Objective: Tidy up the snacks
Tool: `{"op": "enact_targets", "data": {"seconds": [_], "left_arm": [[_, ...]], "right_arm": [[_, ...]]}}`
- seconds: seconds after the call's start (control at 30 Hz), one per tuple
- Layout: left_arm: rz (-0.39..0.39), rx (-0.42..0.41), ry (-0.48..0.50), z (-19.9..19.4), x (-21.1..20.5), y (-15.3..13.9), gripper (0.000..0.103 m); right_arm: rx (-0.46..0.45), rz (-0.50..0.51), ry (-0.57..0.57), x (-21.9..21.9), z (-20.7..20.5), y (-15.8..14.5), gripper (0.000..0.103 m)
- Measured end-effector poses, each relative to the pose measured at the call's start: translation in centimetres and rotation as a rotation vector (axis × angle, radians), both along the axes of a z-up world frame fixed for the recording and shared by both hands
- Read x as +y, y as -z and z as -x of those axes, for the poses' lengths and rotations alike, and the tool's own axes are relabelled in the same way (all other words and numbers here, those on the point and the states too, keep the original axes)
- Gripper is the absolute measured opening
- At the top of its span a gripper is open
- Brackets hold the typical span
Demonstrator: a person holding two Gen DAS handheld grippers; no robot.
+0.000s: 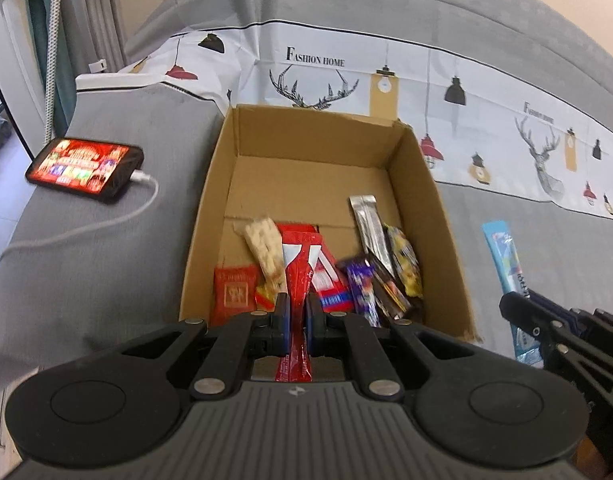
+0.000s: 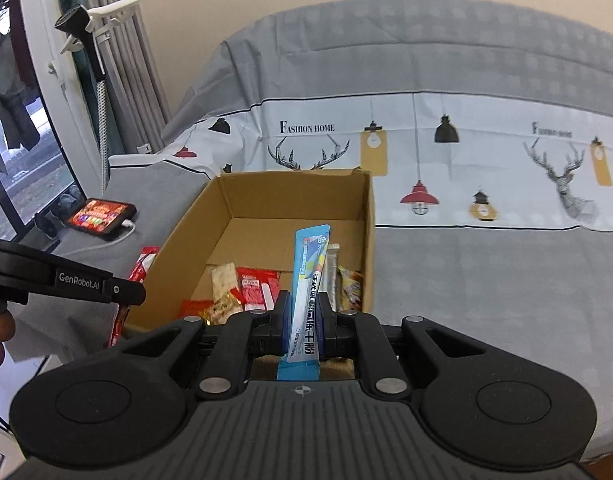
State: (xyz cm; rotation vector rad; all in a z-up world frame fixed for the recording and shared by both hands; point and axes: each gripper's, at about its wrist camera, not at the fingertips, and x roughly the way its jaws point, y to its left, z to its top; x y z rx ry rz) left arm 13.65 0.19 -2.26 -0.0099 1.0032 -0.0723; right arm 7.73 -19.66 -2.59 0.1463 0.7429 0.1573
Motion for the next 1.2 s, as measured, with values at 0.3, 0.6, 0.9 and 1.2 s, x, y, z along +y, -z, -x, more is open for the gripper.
{"op": "enact_targets", "data": {"seconds": [0.3, 0.6, 0.9, 1.2], "left_arm": [[-0.050, 0.068, -0.014, -7.3, -0.3, 3.5, 0.008], [-0.123, 0.138, -0.041, -11.7, -0.5, 7.9, 0.091], [-0.117, 0.146, -0.077, -8.9, 0.5, 7.2, 0.103], [-0.113, 0.091, -0.041, -1.3, 0.3, 4.0, 0.103]], "right_arm": [[0.027, 0.011, -0.013, 0.7, -7.0, 3.3, 0.013], [0.088, 0.025, 0.019, 0.3, -11.6, 7.1, 0.029], [0.154, 0.001, 0.052, -0.1, -8.0, 7.1, 0.095], [0.057, 0.023, 0.073, 1.5, -1.0, 3.6, 0.101]]}}
